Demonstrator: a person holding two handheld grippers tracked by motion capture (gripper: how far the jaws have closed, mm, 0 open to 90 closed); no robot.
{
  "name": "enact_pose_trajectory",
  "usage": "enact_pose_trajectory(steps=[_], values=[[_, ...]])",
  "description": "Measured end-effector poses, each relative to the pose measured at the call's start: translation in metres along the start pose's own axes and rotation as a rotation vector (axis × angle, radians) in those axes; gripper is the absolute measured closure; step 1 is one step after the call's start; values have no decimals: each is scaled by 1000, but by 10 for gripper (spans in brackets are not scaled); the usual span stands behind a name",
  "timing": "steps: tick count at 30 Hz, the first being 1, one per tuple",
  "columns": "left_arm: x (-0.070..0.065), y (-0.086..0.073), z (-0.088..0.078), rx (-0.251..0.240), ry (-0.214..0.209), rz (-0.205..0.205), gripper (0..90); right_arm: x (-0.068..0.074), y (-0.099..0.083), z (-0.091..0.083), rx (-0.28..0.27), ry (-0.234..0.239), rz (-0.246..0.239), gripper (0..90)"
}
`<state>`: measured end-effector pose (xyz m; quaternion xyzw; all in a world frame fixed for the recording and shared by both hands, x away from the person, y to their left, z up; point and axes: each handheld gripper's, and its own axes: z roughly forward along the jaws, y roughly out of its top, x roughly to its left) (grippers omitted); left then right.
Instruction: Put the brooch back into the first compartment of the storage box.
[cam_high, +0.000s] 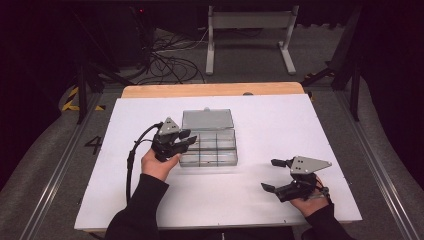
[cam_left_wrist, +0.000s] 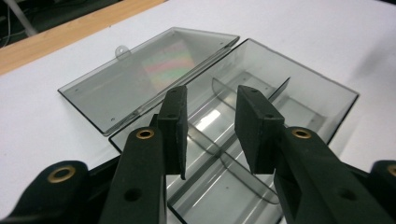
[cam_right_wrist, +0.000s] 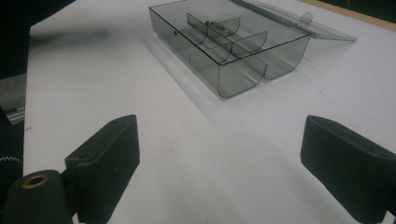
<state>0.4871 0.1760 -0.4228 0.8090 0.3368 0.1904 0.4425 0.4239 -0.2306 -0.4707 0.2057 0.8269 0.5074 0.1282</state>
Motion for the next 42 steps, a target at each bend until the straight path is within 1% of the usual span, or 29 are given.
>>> enact_pose_trajectory(steps=[3,8,11,13,14,15,16,17,19,21,22,23,24,26,31,35,42], values=[[-3,2,-6,-6,-15,-4,631,0,0,0,-1,0,0,119],[-8,5,-16,-21,-20,2,615,0,0,0,-1,1,0,119],[-10,6,-21,-24,-18,8,609,0,0,0,-2,2,0,119],[-12,8,-24,-16,-25,9,602,0,0,0,-2,2,-1,119],[-14,8,-26,-9,-22,17,600,0,0,0,-1,2,-1,119],[-17,9,-27,-3,-11,39,599,0,0,0,-1,2,-1,119],[-19,10,-29,-2,-6,45,594,0,0,0,-2,3,-1,119],[-21,11,-31,-2,-12,53,590,0,0,0,-2,3,-1,119],[-22,12,-34,-8,-26,51,584,0,0,0,-1,3,-1,119],[-23,13,-36,-12,-25,48,582,0,0,0,-2,3,-1,119],[-23,13,-37,-10,-22,53,582,0,0,0,-3,3,-2,119],[-24,13,-37,-11,-25,46,582,0,0,-1,-3,3,-2,119],[-24,13,-38,-12,-23,51,582,0,0,-1,-3,3,-2,119],[-25,13,-39,-9,-27,42,579,0,0,-1,-1,1,-3,119],[-26,12,-45,-12,-28,56,564,0,0,-1,-3,3,-1,119],[-28,11,-54,-26,-38,64,521,0,0,-1,-3,2,-2,119],[-32,7,-65,-55,-62,66,442,1,0,-1,-1,2,-5,119]])
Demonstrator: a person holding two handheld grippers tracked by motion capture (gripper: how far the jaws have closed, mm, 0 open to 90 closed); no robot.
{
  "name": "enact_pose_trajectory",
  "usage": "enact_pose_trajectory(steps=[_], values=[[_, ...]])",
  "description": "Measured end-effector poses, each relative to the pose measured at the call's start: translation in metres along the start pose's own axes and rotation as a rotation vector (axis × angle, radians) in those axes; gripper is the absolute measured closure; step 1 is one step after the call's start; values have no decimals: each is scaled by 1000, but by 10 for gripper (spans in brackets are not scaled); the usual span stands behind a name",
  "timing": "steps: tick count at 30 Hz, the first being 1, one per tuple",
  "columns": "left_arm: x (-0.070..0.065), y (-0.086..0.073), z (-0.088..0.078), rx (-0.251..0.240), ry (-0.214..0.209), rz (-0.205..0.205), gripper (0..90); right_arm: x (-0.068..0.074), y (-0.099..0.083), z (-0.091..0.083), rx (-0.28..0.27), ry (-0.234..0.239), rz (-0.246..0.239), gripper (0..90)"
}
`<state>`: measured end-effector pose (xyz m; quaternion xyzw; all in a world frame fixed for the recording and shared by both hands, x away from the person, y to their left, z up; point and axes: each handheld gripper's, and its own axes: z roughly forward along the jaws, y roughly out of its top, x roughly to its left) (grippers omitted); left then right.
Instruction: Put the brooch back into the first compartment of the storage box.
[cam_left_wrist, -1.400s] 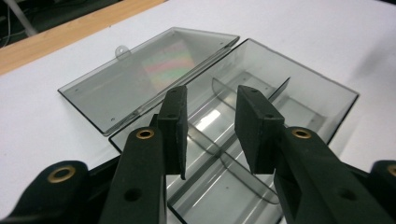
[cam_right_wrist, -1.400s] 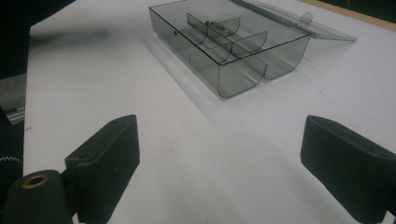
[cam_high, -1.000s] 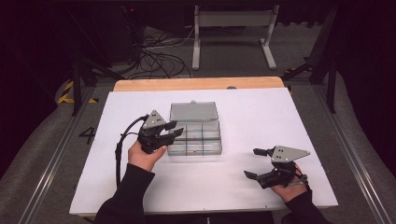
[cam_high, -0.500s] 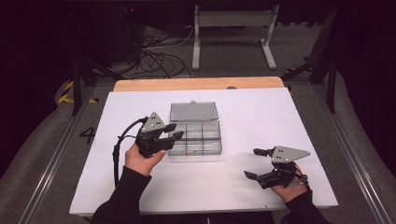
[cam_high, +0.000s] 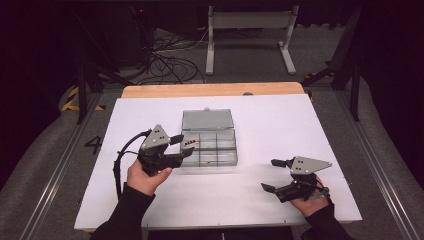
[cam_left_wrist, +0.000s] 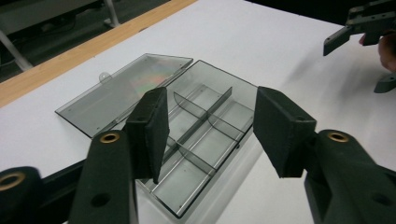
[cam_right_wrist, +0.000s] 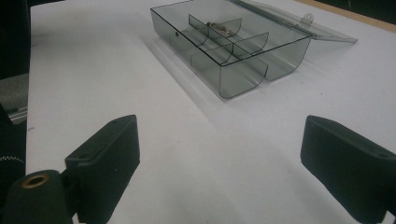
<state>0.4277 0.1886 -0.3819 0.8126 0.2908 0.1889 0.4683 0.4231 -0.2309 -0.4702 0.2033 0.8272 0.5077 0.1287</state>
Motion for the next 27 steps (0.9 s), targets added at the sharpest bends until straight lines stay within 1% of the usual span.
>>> enact_pose_trajectory(steps=[1,6,8,12,15,16,17,19,24,27], values=[[0,0,-2,-5,-2,6,427,0,0,0,-1,1,2,119],[-2,-5,-12,-38,-4,9,345,0,0,0,-1,1,4,119],[-2,-7,-15,-44,-12,10,326,0,0,0,-1,1,2,119],[-4,-14,-20,-58,-12,11,289,0,0,0,-2,1,2,118],[-4,-21,-23,-75,-19,4,285,0,0,0,-6,1,3,118],[-3,-24,-24,-75,-24,5,284,0,0,-1,-7,2,4,119],[-3,-27,-24,-77,-19,12,284,0,0,-1,-7,2,4,119],[-3,-33,-26,-81,-19,0,280,0,0,-1,-9,2,6,119],[-1,-51,-33,-93,6,8,276,0,0,-2,-12,3,4,118],[0,-60,-38,-109,17,-10,276,0,0,-2,-12,2,4,119]])
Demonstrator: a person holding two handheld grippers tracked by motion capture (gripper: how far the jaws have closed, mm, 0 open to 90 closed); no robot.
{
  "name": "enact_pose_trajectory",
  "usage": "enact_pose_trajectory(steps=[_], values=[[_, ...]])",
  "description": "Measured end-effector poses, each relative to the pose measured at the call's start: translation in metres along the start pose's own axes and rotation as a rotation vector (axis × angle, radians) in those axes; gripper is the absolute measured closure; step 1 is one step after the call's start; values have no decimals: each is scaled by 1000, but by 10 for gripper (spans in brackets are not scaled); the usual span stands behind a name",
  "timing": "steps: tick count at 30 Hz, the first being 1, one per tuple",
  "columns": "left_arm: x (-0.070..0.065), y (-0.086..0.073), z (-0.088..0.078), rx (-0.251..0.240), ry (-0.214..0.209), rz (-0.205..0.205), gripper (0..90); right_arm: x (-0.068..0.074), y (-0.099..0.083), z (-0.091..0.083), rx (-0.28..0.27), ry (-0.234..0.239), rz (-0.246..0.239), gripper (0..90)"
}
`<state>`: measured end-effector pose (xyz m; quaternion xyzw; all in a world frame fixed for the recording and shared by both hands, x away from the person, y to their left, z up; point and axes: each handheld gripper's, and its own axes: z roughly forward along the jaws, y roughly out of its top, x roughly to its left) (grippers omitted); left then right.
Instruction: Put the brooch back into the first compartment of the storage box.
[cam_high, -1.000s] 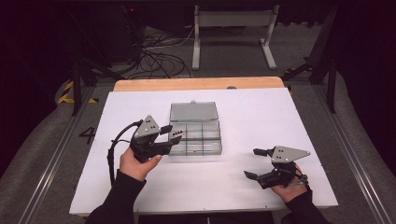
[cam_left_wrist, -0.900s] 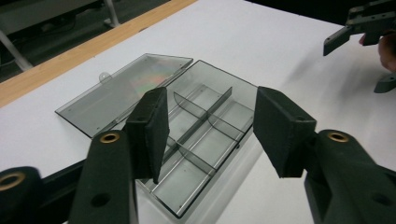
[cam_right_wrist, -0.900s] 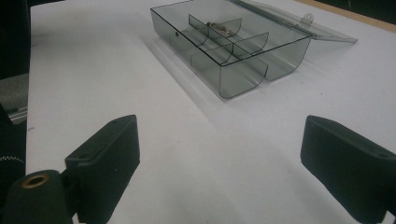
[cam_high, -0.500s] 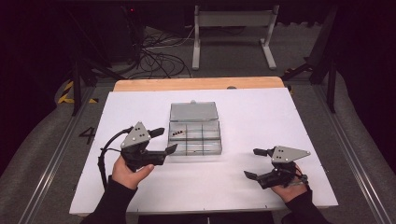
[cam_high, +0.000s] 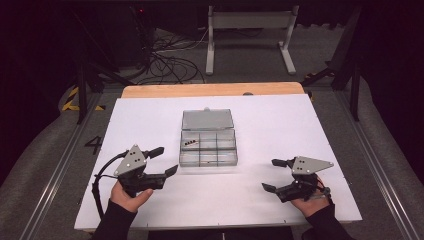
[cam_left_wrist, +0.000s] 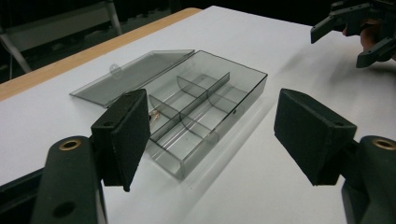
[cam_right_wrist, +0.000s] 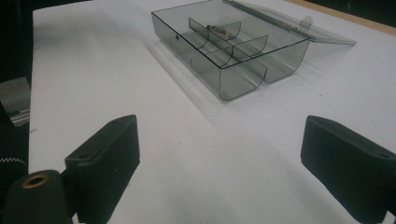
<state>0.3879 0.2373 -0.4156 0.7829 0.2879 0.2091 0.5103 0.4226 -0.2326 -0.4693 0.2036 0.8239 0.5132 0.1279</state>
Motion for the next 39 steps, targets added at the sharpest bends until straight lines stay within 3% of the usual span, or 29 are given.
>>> enact_pose_trajectory(steps=[9,14,20,27,32,36,39], values=[[1,-17,-11,10,35,11,270,0,0,0,0,0,0,118],[0,-27,-14,9,42,-4,272,0,0,0,0,-1,1,118],[-4,-38,-16,43,58,47,266,0,0,0,0,-2,1,118],[2,-49,-21,33,16,-14,254,0,0,0,1,0,-1,118],[7,-56,-21,33,-22,-102,262,-1,-1,0,-1,0,4,118],[6,-55,-20,49,-7,-84,262,0,0,1,2,2,2,118],[3,-54,-19,56,12,-42,262,-1,-1,1,2,0,2,118]])
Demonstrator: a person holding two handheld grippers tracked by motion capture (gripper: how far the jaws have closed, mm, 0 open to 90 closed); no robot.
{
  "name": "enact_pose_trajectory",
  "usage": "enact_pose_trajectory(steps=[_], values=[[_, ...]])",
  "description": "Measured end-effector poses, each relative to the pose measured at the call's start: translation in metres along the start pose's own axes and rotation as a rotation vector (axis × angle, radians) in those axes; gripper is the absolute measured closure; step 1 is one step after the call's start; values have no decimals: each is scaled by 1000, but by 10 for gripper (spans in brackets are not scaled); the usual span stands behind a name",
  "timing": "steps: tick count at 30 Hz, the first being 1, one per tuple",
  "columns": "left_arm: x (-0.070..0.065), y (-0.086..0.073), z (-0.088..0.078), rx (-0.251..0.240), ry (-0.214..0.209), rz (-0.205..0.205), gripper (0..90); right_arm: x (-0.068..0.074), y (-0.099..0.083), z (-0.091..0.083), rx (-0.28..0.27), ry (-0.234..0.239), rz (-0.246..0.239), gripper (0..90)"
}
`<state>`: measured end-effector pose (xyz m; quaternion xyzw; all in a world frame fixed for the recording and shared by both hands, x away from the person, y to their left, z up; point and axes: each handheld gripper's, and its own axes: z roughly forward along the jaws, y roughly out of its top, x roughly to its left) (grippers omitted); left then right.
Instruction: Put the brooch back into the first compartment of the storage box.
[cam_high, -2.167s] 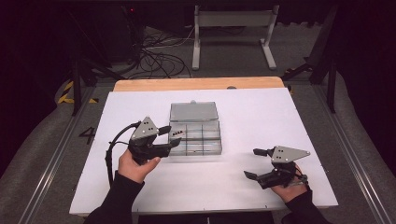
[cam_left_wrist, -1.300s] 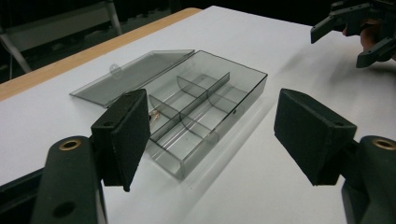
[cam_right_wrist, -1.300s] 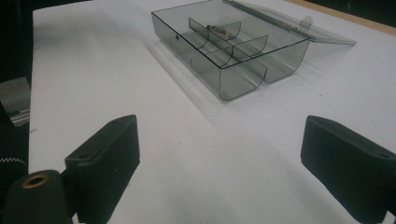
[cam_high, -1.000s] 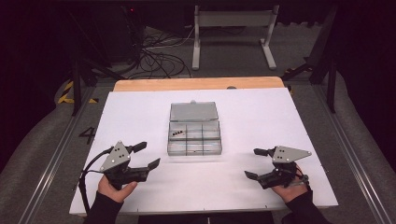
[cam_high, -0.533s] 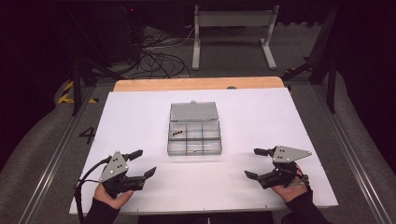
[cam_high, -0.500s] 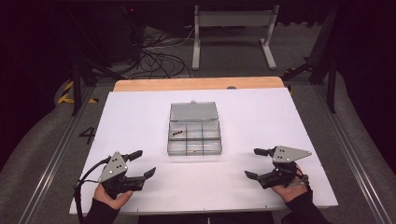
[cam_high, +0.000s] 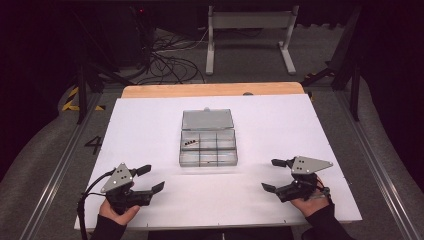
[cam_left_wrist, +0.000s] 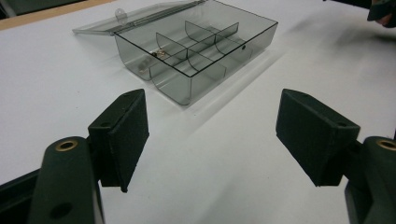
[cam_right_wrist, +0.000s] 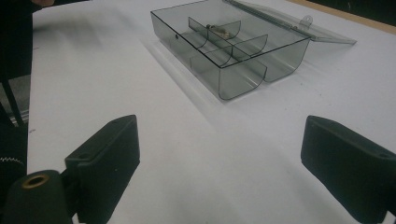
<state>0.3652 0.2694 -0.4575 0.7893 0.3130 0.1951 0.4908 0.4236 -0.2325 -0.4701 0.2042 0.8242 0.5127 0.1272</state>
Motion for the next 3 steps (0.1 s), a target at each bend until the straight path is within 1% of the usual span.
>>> enact_pose_trajectory(steps=[3], values=[[-3,1,0,3,6,23,262,0,0,0,-1,1,3,118]])
